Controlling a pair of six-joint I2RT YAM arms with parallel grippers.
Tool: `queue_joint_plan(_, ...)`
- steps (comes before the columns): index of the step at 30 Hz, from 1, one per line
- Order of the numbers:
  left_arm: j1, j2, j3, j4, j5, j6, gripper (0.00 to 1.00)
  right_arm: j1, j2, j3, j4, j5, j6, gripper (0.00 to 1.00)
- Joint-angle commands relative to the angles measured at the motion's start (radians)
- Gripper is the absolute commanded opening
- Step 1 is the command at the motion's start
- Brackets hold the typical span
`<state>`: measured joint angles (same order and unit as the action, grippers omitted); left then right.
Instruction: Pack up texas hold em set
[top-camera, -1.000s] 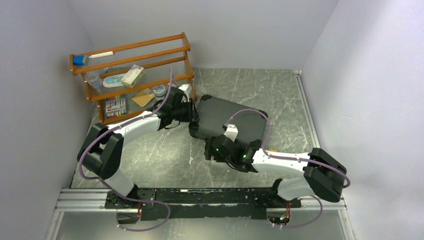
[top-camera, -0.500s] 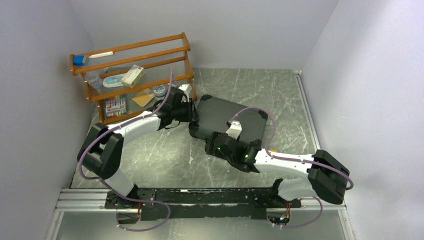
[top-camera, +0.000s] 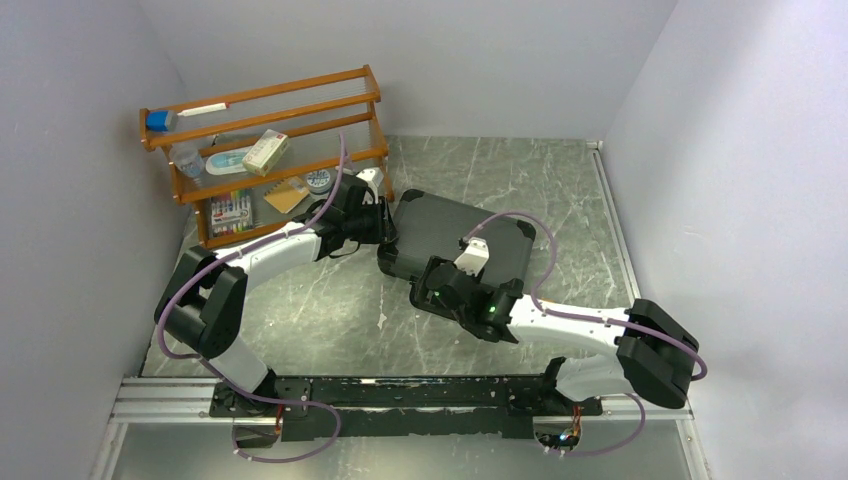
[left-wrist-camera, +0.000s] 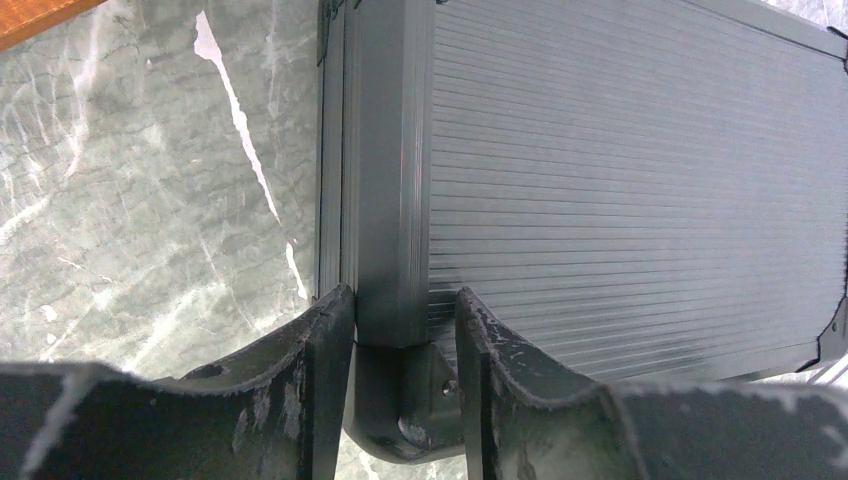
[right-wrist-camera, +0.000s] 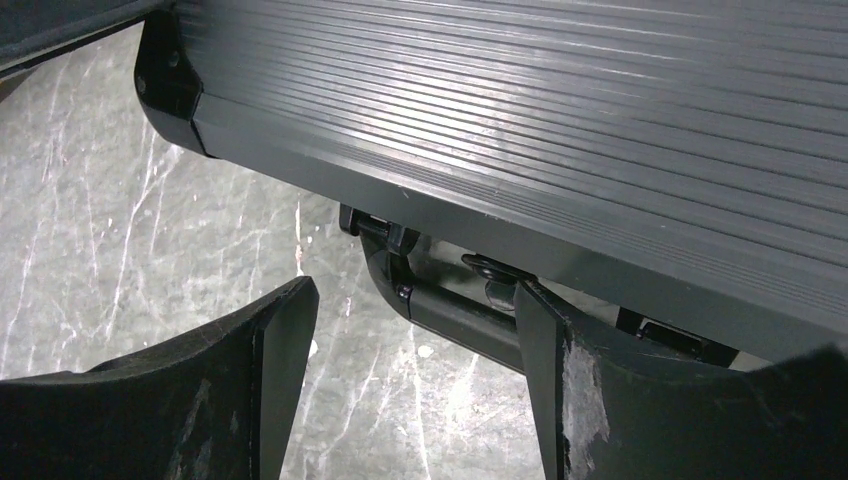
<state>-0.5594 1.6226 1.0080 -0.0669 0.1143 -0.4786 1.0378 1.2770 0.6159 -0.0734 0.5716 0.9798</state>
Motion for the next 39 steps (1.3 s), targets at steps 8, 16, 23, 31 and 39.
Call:
queue_joint_plan(8, -0.007, 0.001, -0.03, -0.119, 0.019, 0.031, 0.55, -0.009, -0.12, 0.058, -0.124, 0.024, -0.015, 0.74)
queue_joint_plan(16, 0.0, -0.078, -0.045, -0.083, 0.088, 0.0, 0.75, -0.009, -0.158, 0.069, -0.219, -0.047, -0.071, 0.56)
queue_joint_plan(23, 0.013, -0.081, -0.076, -0.059, 0.18, -0.023, 0.69, -0.009, -0.07, 0.06, -0.262, -0.069, -0.08, 0.35)
queue_joint_plan(31, 0.016, -0.037, -0.107, -0.095, 0.118, -0.011, 0.47, -0.009, 0.032, 0.068, -0.216, -0.051, -0.089, 0.26)
queue_joint_plan(39, 0.016, -0.032, -0.119, -0.094, 0.105, -0.005, 0.39, -0.011, 0.115, 0.089, -0.2, -0.005, -0.097, 0.18)
